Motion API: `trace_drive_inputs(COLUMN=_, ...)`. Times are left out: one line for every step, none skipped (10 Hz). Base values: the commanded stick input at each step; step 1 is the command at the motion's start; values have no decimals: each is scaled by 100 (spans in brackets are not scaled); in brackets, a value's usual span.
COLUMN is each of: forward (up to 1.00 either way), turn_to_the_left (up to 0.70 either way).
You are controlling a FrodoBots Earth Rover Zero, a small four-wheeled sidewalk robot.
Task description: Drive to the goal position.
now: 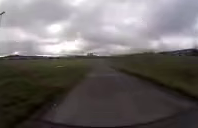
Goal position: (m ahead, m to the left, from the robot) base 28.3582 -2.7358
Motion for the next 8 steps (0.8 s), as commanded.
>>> trace_drive_inputs(forward=100, turn_to_the_left=0)
trace_drive_inputs(forward=100, turn_to_the_left=0)
trace_drive_inputs(forward=100, turn_to_the_left=0)
trace_drive_inputs(forward=100, turn_to_the_left=0)
trace_drive_inputs(forward=100, turn_to_the_left=0)
trace_drive_inputs(forward=100, turn_to_the_left=0)
trace_drive_inputs(forward=100, turn_to_the_left=0)
trace_drive_inputs(forward=100, turn_to_the_left=0)
